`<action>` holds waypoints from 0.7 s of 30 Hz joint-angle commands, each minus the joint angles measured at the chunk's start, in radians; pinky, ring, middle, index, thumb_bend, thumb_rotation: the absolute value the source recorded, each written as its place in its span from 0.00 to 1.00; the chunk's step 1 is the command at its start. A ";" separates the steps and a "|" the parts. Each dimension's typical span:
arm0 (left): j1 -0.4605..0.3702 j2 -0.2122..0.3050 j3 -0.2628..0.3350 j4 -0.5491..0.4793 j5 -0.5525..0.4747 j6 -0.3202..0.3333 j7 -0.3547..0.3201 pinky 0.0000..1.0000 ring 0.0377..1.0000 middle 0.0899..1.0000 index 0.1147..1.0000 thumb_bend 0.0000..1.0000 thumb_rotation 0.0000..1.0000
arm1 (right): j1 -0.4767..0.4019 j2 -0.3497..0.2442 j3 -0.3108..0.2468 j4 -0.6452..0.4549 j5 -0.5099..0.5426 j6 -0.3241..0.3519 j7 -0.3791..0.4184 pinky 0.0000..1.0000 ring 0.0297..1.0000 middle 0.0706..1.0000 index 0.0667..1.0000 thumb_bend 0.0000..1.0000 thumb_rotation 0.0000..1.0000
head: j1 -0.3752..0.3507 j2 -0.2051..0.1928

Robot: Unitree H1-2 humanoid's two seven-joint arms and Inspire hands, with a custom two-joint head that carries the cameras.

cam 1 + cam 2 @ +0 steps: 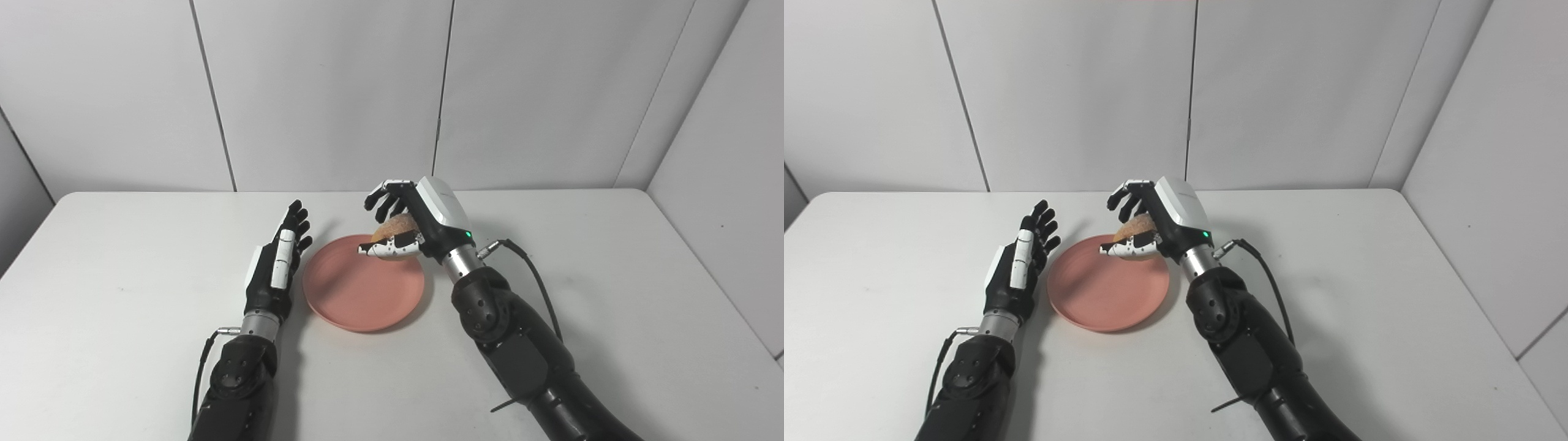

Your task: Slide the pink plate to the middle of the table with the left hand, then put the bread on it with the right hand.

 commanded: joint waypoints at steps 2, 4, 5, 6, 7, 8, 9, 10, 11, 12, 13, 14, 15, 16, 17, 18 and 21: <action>-0.012 -0.009 -0.006 -0.025 0.012 -0.001 0.006 0.95 0.97 0.97 0.95 0.69 1.00 | -0.080 0.016 0.007 0.036 -0.007 -0.085 -0.050 0.25 0.35 0.41 0.49 0.51 0.00 | 0.003 0.001; -0.010 -0.010 -0.007 -0.032 0.013 0.004 0.007 0.95 0.97 0.97 0.94 0.69 1.00 | -0.094 0.024 0.013 0.079 -0.009 -0.119 -0.071 0.24 0.35 0.41 0.49 0.51 0.00 | 0.006 0.002; -0.009 -0.010 -0.007 -0.034 0.013 0.007 0.007 0.95 0.97 0.97 0.94 0.69 1.00 | -0.098 0.027 0.015 0.093 -0.009 -0.129 -0.078 0.24 0.35 0.41 0.49 0.51 0.00 | 0.006 0.002; -0.009 -0.009 -0.007 -0.034 0.016 0.008 0.008 0.95 0.97 0.97 0.94 0.70 1.00 | -0.104 0.032 0.017 0.113 -0.008 -0.140 -0.084 0.24 0.35 0.40 0.49 0.51 0.00 | 0.006 0.002; -0.009 -0.009 -0.008 -0.034 0.017 0.009 0.009 0.94 0.97 0.97 0.94 0.70 1.00 | -0.108 0.036 0.019 0.128 -0.007 -0.147 -0.088 0.25 0.35 0.40 0.49 0.51 0.00 | 0.006 0.002; -0.009 -0.009 -0.008 -0.034 0.018 0.007 0.009 0.94 0.97 0.97 0.94 0.70 1.00 | -0.112 0.040 0.023 0.144 -0.010 -0.151 -0.092 0.25 0.35 0.40 0.49 0.51 0.00 | 0.006 0.004; -0.009 -0.010 -0.007 -0.035 0.016 0.007 0.007 0.94 0.97 0.97 0.94 0.70 1.00 | -0.117 0.045 0.029 0.159 -0.014 -0.149 -0.093 0.25 0.35 0.40 0.49 0.51 0.00 | 0.008 0.005; -0.008 -0.010 -0.007 -0.036 0.014 0.007 0.006 0.94 0.97 0.97 0.94 0.70 1.00 | -0.119 0.048 0.033 0.168 -0.017 -0.146 -0.093 0.26 0.36 0.41 0.49 0.51 0.00 | 0.008 0.005; -0.009 -0.011 -0.006 -0.036 0.013 0.007 0.006 0.95 0.97 0.97 0.94 0.70 1.00 | -0.121 0.052 0.037 0.176 -0.021 -0.139 -0.090 0.26 0.36 0.41 0.49 0.51 0.00 | 0.009 0.005; -0.009 -0.012 -0.006 -0.036 0.014 0.007 0.007 0.94 0.97 0.97 0.94 0.70 1.00 | -0.122 0.054 0.040 0.180 -0.023 -0.134 -0.088 0.27 0.36 0.41 0.49 0.51 0.00 | 0.009 0.005; -0.009 -0.013 -0.006 -0.037 0.016 0.007 0.009 0.94 0.97 0.97 0.94 0.70 1.00 | -0.122 0.056 0.044 0.185 -0.029 -0.128 -0.090 0.27 0.36 0.42 0.49 0.51 0.00 | 0.009 0.006; -0.008 -0.013 -0.007 -0.038 0.017 0.007 0.010 0.94 0.97 0.97 0.94 0.71 1.00 | -0.122 0.058 0.047 0.189 -0.034 -0.123 -0.093 0.26 0.36 0.42 0.49 0.51 0.00 | 0.009 0.006; -0.008 -0.013 -0.007 -0.039 0.019 0.007 0.011 0.94 0.97 0.97 0.94 0.71 1.00 | -0.122 0.059 0.049 0.192 -0.038 -0.120 -0.094 0.26 0.36 0.42 0.49 0.51 0.00 | 0.009 0.005; -0.008 -0.013 -0.007 -0.040 0.021 0.007 0.013 0.94 0.97 0.97 0.94 0.70 1.00 | -0.122 0.061 0.052 0.199 -0.042 -0.121 -0.097 0.26 0.36 0.41 0.49 0.51 0.00 | 0.009 0.005; -0.008 -0.014 -0.007 -0.040 0.021 0.008 0.014 0.94 0.97 0.97 0.94 0.70 1.00 | -0.122 0.061 0.054 0.206 -0.046 -0.123 -0.100 0.26 0.36 0.41 0.49 0.51 0.00 | 0.010 0.006; -0.008 -0.014 -0.007 -0.041 0.022 0.008 0.015 0.94 0.97 0.97 0.94 0.70 1.00 | -0.123 0.062 0.055 0.211 -0.048 -0.125 -0.102 0.26 0.36 0.41 0.49 0.51 0.00 | 0.010 0.006; -0.007 -0.015 -0.006 -0.046 0.020 0.012 0.013 0.94 0.97 0.97 0.94 0.71 1.00 | -0.117 0.063 0.066 0.214 -0.063 -0.109 -0.098 0.25 0.35 0.42 0.50 0.51 0.00 | 0.011 0.009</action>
